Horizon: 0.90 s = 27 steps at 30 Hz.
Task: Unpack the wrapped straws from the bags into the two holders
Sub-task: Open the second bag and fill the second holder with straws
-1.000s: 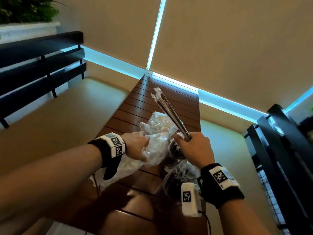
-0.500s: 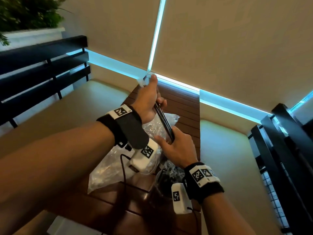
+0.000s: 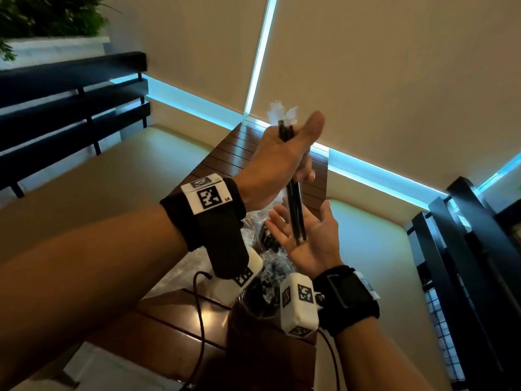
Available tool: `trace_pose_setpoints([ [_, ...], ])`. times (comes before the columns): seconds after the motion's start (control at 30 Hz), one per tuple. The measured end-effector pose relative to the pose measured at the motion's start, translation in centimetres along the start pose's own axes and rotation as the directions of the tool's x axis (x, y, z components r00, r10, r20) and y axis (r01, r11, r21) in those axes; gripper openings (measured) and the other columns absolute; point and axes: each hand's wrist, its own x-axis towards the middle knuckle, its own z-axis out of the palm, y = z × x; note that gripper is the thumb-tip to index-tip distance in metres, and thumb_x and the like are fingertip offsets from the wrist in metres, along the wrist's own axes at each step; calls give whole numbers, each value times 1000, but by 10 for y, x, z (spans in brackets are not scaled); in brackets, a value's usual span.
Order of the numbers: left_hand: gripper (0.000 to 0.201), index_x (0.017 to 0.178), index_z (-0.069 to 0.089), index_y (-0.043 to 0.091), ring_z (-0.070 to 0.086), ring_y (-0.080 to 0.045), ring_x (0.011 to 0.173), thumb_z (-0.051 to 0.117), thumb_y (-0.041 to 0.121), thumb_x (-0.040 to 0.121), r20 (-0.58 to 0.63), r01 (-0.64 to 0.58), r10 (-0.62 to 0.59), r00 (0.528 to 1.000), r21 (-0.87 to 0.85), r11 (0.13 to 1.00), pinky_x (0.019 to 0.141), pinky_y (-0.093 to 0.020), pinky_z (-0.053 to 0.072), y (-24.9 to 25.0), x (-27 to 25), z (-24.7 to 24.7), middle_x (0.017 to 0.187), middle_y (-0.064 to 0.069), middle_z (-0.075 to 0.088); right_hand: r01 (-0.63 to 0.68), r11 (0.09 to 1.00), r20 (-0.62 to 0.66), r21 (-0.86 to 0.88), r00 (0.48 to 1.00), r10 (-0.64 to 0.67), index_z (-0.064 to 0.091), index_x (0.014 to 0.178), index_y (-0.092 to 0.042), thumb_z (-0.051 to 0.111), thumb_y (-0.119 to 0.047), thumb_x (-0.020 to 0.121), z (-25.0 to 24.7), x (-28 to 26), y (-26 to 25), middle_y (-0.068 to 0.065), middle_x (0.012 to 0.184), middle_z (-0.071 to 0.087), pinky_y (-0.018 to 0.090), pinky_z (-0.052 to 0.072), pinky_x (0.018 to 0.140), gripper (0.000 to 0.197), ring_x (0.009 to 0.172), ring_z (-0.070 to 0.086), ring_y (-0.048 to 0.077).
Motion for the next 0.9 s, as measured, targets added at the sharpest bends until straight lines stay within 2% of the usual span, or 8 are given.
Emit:
trace_pose_setpoints([
  [0.1, 54, 53, 31, 20, 23, -16, 39, 51, 33, 102, 7, 5, -5, 1000, -17, 1000, 48, -27, 36, -2, -9, -7, 42, 7, 25, 189, 906, 11, -378, 980, -200, 63, 118, -15, 34, -69, 94, -13, -5, 3, 10, 109, 68, 40, 51, 89, 66, 99, 65, 22],
  [0.17, 54, 52, 30, 23, 19, -14, 37, 51, 34, 101, 18, 18, -18, 1000, 3, 1000, 43, -24, 27, -6, -17, -18, 42, 8, 23, 384, 565, 179, -730, 905, -385, 57, 123, -31, 47, -71, 84, -32, -14, 9, -3, 120, 62, 31, 47, 89, 57, 106, 60, 9],
  [0.23, 52, 54, 30, 24, 17, -13, 36, 53, 38, 98, 27, 61, -61, 998, 30, 998, 41, -24, 20, -17, -30, -29, 44, 7, 22, 433, 244, 347, -868, 879, -328, 38, 139, -43, 63, -73, 71, -57, -25, 24, -12, 138, 47, 26, 43, 99, 78, 124, 49, 2],
  [0.37, 47, 60, 28, 24, 15, -12, 37, 52, 41, 97, 38, 126, -126, 991, 5, 992, 40, -22, 18, -50, -55, -39, 48, 5, 19, 437, 42, 421, -899, 885, -196, 13, 152, -40, 88, -65, 52, -97, -32, 57, -20, 151, 25, 16, 28, 112, 128, 141, 27, -4],
  [0.5, 51, 56, 24, 23, 11, -13, 38, 49, 41, 96, 53, 144, -143, 988, -15, 989, 41, -20, 17, -71, -67, -37, 49, 4, 16, 412, -10, 405, -911, 890, -207, 24, 143, -37, 91, -43, 58, -103, -25, 79, -14, 139, 45, 10, 35, 105, 108, 127, 44, -5],
  [0.67, 50, 53, 28, 24, 13, -13, 37, 48, 39, 97, -22, 101, -102, 995, -36, 994, 41, -21, 18, -90, -70, -46, 47, 5, 19, 319, 29, 291, -947, 896, -336, 31, 115, -33, 88, -32, 64, -92, -21, 91, -20, 98, 58, -3, 37, 70, 77, 86, 60, -1],
  [0.8, 51, 51, 32, 24, 15, -12, 35, 50, 40, 95, -168, 39, -58, 984, -120, 992, 39, -19, 20, -100, -61, -59, 44, 9, 23, 217, 56, 171, -974, 882, -439, 37, 117, -24, 88, -37, 65, -85, -20, 100, -11, 98, 55, 5, 36, 64, 74, 85, 55, 7],
  [0.9, 52, 53, 29, 22, 15, -13, 36, 53, 44, 93, -288, 24, -61, 956, -128, 991, 39, -22, 19, -107, -54, -63, 45, 7, 21, 223, 52, 174, -973, 867, -467, 38, 121, -20, 88, -40, 66, -83, -18, 106, -9, 101, 55, 20, 41, 72, 77, 86, 55, 9],
])
